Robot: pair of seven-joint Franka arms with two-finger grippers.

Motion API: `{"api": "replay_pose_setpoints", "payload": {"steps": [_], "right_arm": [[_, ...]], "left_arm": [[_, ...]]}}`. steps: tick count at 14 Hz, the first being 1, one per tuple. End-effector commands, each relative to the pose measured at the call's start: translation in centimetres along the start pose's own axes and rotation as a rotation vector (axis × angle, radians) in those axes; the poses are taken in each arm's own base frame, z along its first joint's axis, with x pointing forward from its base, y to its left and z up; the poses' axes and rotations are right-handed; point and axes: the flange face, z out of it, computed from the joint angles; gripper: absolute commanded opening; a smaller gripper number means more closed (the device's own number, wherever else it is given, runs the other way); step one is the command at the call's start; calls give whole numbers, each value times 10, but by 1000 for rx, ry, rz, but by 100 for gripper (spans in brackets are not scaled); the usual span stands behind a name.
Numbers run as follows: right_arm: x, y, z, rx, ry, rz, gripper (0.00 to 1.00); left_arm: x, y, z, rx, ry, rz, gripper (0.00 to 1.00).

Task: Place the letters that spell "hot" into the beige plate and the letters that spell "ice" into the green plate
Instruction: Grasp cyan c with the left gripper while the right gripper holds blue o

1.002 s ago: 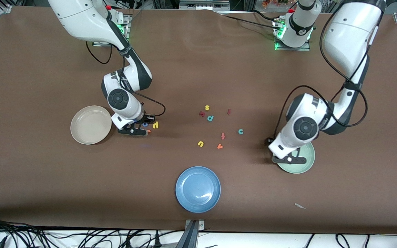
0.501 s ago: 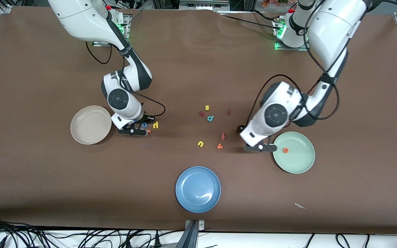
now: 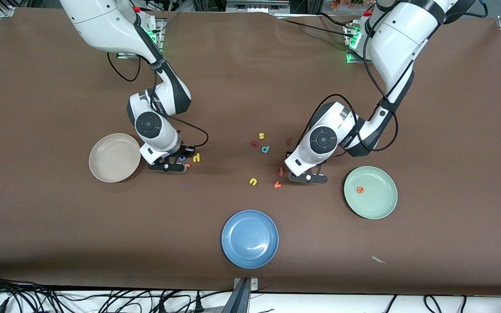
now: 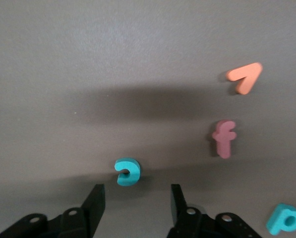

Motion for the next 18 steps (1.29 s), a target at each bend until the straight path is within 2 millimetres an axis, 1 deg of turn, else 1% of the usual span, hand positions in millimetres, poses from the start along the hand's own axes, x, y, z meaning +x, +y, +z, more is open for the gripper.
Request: {"api": "replay_pose_setpoints", "payload": {"steps": [1, 2, 3, 4, 8, 9, 10, 11, 12, 13, 14, 15, 16, 17, 18], "right_arm": [[3, 3, -4, -5, 16, -27, 36], [3, 3, -3, -6, 15, -28, 36], [3, 4, -3, -6, 15, -26, 36], [4, 4, -2, -5, 16, -24, 37], [3, 4, 0, -3, 19, -24, 37], [4, 3, 0, -2, 20, -24, 37], [6, 3, 1, -5, 23, -29, 37], [9, 5, 0, -14, 31, -36, 37], [11, 5, 1, -15, 32, -35, 37], [11, 5, 1, -14, 33, -33, 37], [11, 5, 2, -15, 32, -32, 37], [11, 4, 2, -15, 32, -33, 36], [11, 5, 2, -15, 32, -30, 35], [11, 4, 2, -15, 32, -32, 33], [10, 4, 2, -16, 30, -30, 26]], "left_arm": [[-2, -5, 1, 28, 34, 28, 60], [-3, -1, 1, 31, 39, 27, 59], [-3, -1, 9, 31, 38, 8, 54], [-3, 0, 10, 27, 40, -2, 51], [-2, -1, 16, 26, 35, -10, 38], [-2, -1, 16, 26, 35, -10, 34], [-2, -2, 16, 25, 35, -10, 26], [-2, -2, 16, 25, 35, -12, 16], [-1, -3, 13, 26, 36, -14, 13], [2, -7, 7, 27, 39, -20, 5], [5, -12, 1, 31, 40, -21, 4], [7, -21, -9, 45, 32, -32, 4], [12, -31, -27, 60, 27, -48, 4], [14, -34, -34, 70, 19, -55, 4], [13, -32, -35, 70, 21, -54, 3]]}}
